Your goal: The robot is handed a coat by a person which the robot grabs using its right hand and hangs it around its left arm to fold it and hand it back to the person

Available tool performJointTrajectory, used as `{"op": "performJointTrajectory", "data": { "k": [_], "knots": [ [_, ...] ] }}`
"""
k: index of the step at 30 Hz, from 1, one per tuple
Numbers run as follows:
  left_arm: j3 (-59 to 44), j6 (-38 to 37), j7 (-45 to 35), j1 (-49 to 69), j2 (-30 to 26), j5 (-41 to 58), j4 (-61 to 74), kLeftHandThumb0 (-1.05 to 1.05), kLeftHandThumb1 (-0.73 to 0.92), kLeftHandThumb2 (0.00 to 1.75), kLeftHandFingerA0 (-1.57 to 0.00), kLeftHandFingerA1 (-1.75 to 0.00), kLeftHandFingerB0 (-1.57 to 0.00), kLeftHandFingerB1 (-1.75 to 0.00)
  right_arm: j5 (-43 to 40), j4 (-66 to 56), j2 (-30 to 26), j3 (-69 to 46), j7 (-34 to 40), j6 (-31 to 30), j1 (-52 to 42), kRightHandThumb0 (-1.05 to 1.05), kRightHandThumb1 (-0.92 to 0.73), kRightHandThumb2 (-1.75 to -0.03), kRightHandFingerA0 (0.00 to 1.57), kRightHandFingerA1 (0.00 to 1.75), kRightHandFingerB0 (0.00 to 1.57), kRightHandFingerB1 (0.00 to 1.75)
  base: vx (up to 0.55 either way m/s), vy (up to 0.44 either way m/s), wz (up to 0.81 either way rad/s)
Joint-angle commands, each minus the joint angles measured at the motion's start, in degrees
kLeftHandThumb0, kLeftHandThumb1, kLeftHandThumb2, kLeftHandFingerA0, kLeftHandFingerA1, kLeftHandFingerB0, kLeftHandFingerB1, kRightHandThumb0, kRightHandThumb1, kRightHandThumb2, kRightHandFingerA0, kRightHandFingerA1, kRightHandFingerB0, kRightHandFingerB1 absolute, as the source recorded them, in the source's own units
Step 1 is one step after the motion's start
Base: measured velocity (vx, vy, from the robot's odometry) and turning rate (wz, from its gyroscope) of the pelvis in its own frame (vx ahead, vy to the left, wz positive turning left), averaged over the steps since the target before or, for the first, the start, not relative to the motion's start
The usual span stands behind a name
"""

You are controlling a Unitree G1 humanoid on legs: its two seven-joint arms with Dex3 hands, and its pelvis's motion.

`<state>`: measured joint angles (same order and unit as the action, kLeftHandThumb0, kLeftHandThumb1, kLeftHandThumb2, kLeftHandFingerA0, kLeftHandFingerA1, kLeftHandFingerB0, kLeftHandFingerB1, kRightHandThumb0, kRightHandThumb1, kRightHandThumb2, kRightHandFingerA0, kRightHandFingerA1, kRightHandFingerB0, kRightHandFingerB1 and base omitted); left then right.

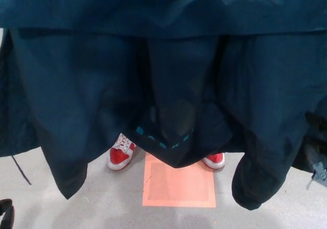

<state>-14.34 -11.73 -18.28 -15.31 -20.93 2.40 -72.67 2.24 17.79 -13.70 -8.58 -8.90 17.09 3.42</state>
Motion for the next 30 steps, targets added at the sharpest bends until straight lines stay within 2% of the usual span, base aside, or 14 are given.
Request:
{"op": "performJointTrajectory", "data": {
  "k": [1,10,13,14,16,18,19,20,21,22,26,27,28,30],
  "knots": [
    [-1.17,-3.26,-1.99,1.44,-1.26,1.51,0.22,-0.71,0.92,0.70,-0.10,-0.29,-0.11,-0.29,-30.55,-55.20,-3.62,-10.71,-0.28,10.56,-9.56,-0.84,-0.82,-0.66,0.31,0.31,0.25,0.29,0.00,0.000,0.00],
    [-0.81,-3.79,-2.36,1.26,-1.83,1.14,0.22,-0.70,0.92,0.70,-0.10,-0.29,-0.11,-0.29,-32.71,-63.83,-4.53,-14.29,2.15,13.69,-5.25,-0.87,-0.82,-0.65,0.35,0.32,0.30,0.31,0.00,0.000,0.00],
    [-0.59,-3.94,-2.31,1.29,-1.83,0.92,0.27,-0.71,0.92,0.70,-0.11,-0.29,-0.11,-0.28,-32.53,-65.47,-5.28,-16.46,3.51,11.44,-3.10,-0.89,-0.82,-0.66,0.35,0.32,0.30,0.30,0.00,0.000,0.00],
    [-0.67,-4.16,-2.76,1.82,-1.85,1.07,0.40,-0.69,0.74,1.07,-0.04,-0.38,-0.04,-0.38,-32.62,-65.68,-6.00,-16.85,3.76,10.27,-1.74,-0.89,-0.82,-0.66,0.34,0.32,0.29,0.30,0.00,0.000,0.00],
    [-0.51,-4.55,-3.16,2.13,-2.03,0.92,0.42,-0.68,0.75,1.08,-0.04,-0.38,-0.04,-0.38,-32.64,-65.77,-6.90,-17.65,3.87,8.82,0.66,-0.88,-0.82,-0.66,0.34,0.33,0.28,0.30,0.00,0.000,0.00],
    [-0.92,-3.66,-2.90,1.68,-1.98,1.34,0.31,-0.69,0.73,1.06,-0.04,-0.40,-0.04,-0.39,-34.17,-65.52,-10.63,-20.21,4.92,5.43,6.38,-0.88,-0.77,-0.64,0.35,0.33,0.29,0.30,0.00,0.000,0.00],
    [-0.80,-3.48,-2.71,1.41,-2.05,1.20,0.30,-0.67,0.92,0.71,-0.09,-0.29,-0.10,-0.29,-33.97,-65.55,-11.54,-20.93,5.36,4.35,7.87,-0.89,-0.78,-0.64,0.35,0.33,0.29,0.30,0.00,0.000,0.00],
    [-0.68,-3.16,-2.48,0.99,-2.15,1.05,0.29,-0.67,0.92,0.71,-0.09,-0.29,-0.10,-0.29,-33.54,-65.55,-12.14,-21.56,5.67,3.41,9.15,-0.89,-0.78,-0.64,0.35,0.33,0.29,0.30,0.00,0.000,0.00],
    [-0.68,-2.56,-2.14,0.75,-2.21,1.03,0.24,-0.70,0.74,1.07,-0.05,-0.41,-0.05,-0.41,-35.39,-65.23,-13.63,-21.84,5.39,2.11,10.64,-0.88,-0.76,-0.64,0.34,0.32,0.29,0.31,0.00,0.000,0.00],
    [-0.73,-2.79,-2.03,0.73,-2.21,1.05,0.25,-0.71,0.74,1.05,-0.04,-0.43,-0.07,-0.43,-36.11,-63.26,-16.70,-22.48,4.14,-0.24,14.22,-0.87,-0.82,-0.65,0.34,0.32,0.28,0.30,0.00,0.000,0.00],
    [-0.64,-4.13,-2.36,1.45,-2.00,0.94,0.33,-0.74,0.75,1.05,-0.05,-0.42,-0.05,-0.41,-39.10,-58.53,-22.77,-21.59,-0.03,-5.87,21.45,-0.88,-0.84,-0.64,0.33,0.33,0.24,0.28,0.00,0.000,0.00],
    [-0.56,-3.88,-2.08,1.45,-1.97,0.83,0.26,-0.69,0.90,0.68,-0.11,-0.31,-0.13,-0.31,-40.92,-57.27,-24.80,-20.20,-0.89,-9.19,24.61,-0.88,-0.82,-0.63,0.32,0.33,0.22,0.27,0.00,0.000,0.00],
    [-0.71,-3.59,-2.09,1.41,-1.86,1.01,0.20,-0.71,0.72,1.04,-0.04,-0.43,-0.04,-0.41,-42.76,-54.92,-27.11,-18.26,-3.16,-12.64,28.75,-0.81,-0.77,-0.63,0.25,0.32,0.20,0.29,0.00,0.000,0.00],
    [-0.83,-3.32,-2.26,1.39,-1.74,1.19,0.21,-0.70,0.72,1.05,-0.04,-0.42,-0.04,-0.40,-45.03,-51.48,-30.96,-14.89,-6.64,-18.71,35.28,-0.81,-0.76,-0.63,0.22,0.31,0.18,0.28,0.00,0.000,0.00]
  ]
}}
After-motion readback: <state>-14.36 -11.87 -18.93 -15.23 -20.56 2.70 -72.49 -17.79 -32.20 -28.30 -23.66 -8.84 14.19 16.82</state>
